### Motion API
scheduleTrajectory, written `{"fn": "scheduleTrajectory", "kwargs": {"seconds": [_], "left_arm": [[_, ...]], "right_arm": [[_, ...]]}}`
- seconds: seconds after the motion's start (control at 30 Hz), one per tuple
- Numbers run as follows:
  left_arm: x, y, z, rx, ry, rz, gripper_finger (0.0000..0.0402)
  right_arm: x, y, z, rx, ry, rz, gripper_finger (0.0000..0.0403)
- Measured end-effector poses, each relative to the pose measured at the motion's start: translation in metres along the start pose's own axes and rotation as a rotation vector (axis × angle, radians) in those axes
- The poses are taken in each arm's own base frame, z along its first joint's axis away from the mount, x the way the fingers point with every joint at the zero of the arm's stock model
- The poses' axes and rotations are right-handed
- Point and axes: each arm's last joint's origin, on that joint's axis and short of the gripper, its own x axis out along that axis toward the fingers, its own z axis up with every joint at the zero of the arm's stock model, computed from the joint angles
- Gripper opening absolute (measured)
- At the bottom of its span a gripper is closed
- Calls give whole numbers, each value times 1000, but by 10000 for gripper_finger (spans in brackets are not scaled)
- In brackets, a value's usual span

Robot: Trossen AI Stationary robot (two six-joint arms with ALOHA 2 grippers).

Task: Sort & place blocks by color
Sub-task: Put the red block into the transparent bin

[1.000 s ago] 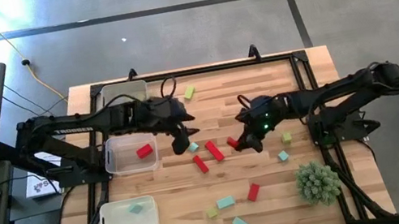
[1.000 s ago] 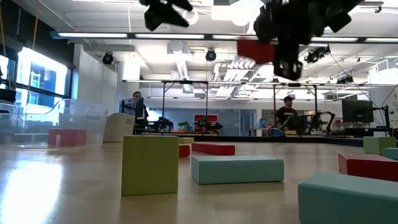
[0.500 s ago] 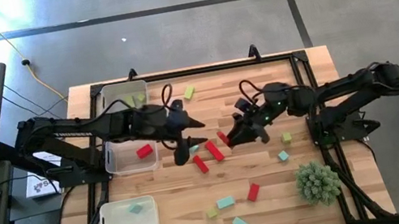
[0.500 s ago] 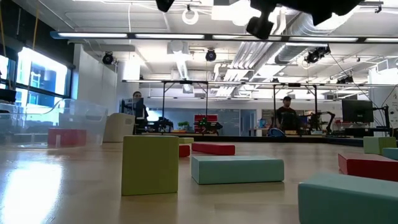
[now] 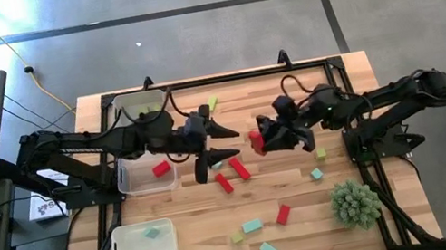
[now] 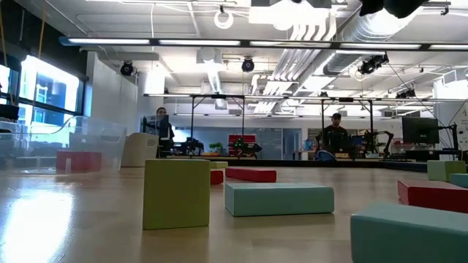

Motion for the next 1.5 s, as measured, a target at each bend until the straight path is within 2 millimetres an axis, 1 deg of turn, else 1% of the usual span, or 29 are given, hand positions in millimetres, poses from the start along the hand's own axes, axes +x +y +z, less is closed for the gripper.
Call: {"fn": "scheduleTrajectory", "kwargs": {"seconds": [0.1,0.2,0.37,0.47,0.63,0.83,0.9,1.07,1.33,1.5], "left_arm": [[0,-1,6,-50,-57,-16,211],[-1,-2,11,-97,-114,-34,211],[-2,-4,18,-138,-168,-99,211],[-2,-3,18,-136,-162,-140,211],[-2,-2,17,-131,-145,-165,211],[-2,-1,17,-123,-138,-171,211],[-2,-2,17,-119,-133,-204,211],[-3,-4,17,-112,-117,-268,211],[-3,-3,17,-43,-133,-261,211],[-4,3,20,-50,-156,-248,210]], "right_arm": [[1,8,8,-87,-59,62,106],[9,19,24,-153,-72,108,106],[34,29,49,-257,34,147,106],[45,29,56,-282,121,122,106],[59,19,57,-266,219,79,106],[65,6,49,-220,264,87,106],[65,1,48,-205,271,72,106],[63,-1,50,-207,268,64,106],[60,-5,54,-180,257,32,106],[59,-8,56,-185,224,-16,106]]}}
